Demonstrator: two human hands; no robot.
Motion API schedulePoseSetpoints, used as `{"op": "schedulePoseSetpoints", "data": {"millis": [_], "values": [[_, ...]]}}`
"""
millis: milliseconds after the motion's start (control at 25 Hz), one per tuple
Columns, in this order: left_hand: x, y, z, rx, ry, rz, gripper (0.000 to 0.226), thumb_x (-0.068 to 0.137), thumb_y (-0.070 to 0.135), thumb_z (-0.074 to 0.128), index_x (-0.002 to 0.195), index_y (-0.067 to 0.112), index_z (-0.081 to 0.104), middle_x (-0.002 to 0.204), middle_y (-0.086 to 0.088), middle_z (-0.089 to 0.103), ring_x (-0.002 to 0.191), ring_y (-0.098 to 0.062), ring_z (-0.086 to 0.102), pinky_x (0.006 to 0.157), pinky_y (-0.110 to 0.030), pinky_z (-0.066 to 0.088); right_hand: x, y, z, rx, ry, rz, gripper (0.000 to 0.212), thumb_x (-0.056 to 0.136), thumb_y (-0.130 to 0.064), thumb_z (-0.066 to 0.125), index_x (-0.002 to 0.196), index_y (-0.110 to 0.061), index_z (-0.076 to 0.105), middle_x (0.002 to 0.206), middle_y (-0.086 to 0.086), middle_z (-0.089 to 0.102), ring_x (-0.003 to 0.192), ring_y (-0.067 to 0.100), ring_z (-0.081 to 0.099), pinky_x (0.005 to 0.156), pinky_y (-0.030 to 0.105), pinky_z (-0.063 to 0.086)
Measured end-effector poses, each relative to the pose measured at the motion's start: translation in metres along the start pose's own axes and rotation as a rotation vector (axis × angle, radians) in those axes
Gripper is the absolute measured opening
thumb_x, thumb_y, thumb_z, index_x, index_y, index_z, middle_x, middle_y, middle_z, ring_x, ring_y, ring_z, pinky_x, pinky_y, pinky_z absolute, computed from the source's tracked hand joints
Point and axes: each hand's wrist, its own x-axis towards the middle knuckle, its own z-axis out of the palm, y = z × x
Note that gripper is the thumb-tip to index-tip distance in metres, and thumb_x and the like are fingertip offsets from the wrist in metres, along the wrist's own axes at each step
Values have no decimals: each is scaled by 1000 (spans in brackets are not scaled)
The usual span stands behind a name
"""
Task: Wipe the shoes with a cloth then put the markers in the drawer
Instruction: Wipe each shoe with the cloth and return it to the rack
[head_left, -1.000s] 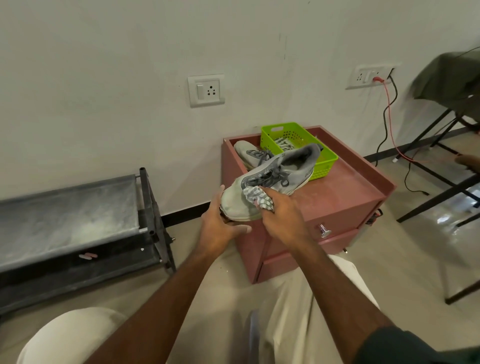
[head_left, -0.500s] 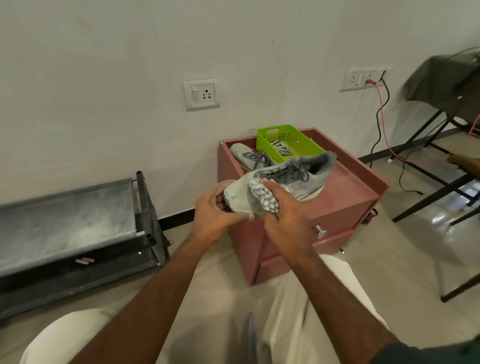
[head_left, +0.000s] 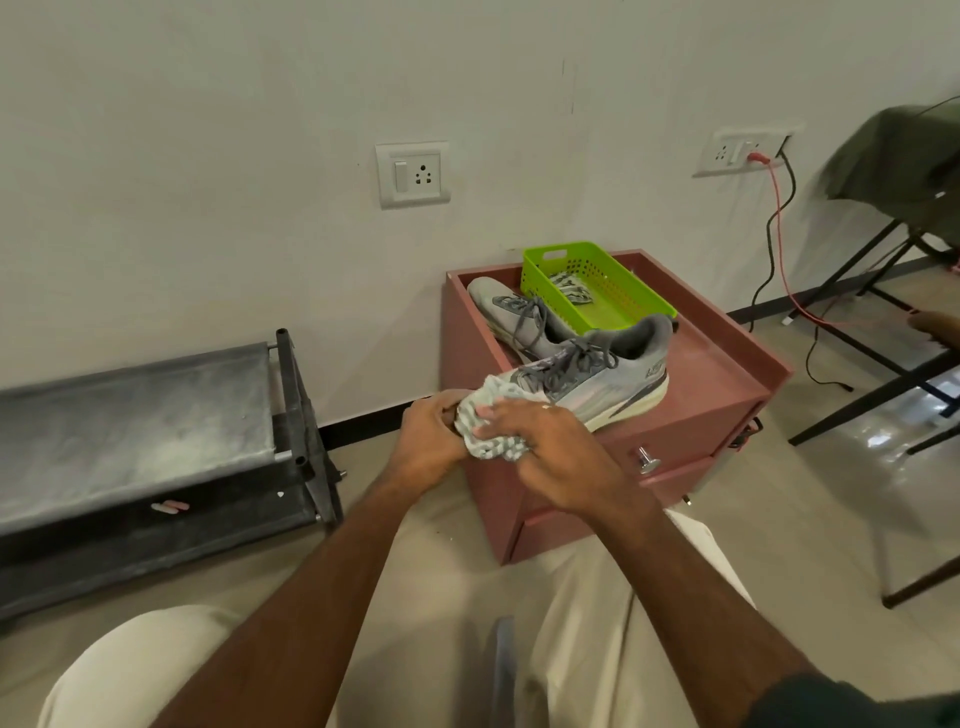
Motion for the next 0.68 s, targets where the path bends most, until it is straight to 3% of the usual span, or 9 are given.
{"op": "schedulePoseSetpoints", "data": {"millis": [80,160,200,280,360,440,520,600,680], "values": [[1,-3,1,-37,-8,-11,65,56,-4,96,116,6,73,101,-4,80,94,-13,75,86,-31,59,-8,2,-13,-130,6,239,44,68,-16,53,103,-19,79,113,4,74,112,25,64,97,37,50],[1,0,2,-59,-19,-18,69,53,-2,98,116,7,72,102,-4,79,97,-17,75,87,-30,60,-12,4,-24,-285,149,455,32,72,-26,56,96,-18,76,97,5,75,98,30,66,83,39,54],[1,2,2,-60,-24,-17,68,52,-1,98,115,9,73,101,-3,80,97,-18,76,86,-30,60,-14,2,-26,-296,265,443,32,71,-21,55,96,-18,75,97,5,75,97,31,66,83,39,53],[3,5,1,-68,-38,-26,67,51,-2,98,110,15,72,98,-2,80,93,-15,76,83,-28,60,-13,-5,-22,-203,447,200,51,65,-9,46,107,-13,74,112,6,73,111,25,64,101,33,48],[2,8,0,-54,-29,-31,58,55,-3,96,104,15,72,94,-1,79,84,-5,73,75,-20,57,0,-12,-11,-107,346,-52,59,67,-7,42,119,-5,70,126,9,67,124,23,57,114,31,37],[1,7,2,39,-3,19,38,66,2,93,95,15,74,84,3,76,72,3,64,67,-17,51,8,-14,5,-146,182,-114,54,72,-7,43,119,-5,71,125,11,69,123,27,59,111,41,43],[-3,4,1,79,11,44,33,69,7,91,98,16,77,86,6,78,78,2,68,72,-22,55,3,-5,20,-293,123,-59,49,71,-4,50,113,-9,74,118,9,72,116,28,65,99,47,52],[-7,2,-1,35,17,15,55,60,4,96,110,10,76,99,2,79,94,-9,74,86,-30,60,-11,1,18,-440,104,82,43,72,-6,54,108,-13,76,112,5,75,116,27,64,92,47,55],[-8,2,0,-10,10,10,67,53,2,99,115,8,74,105,-1,79,100,-13,74,89,-26,59,-20,8,6,-530,153,235,41,79,-11,48,109,-14,75,114,3,74,121,28,60,93,45,54]]}}
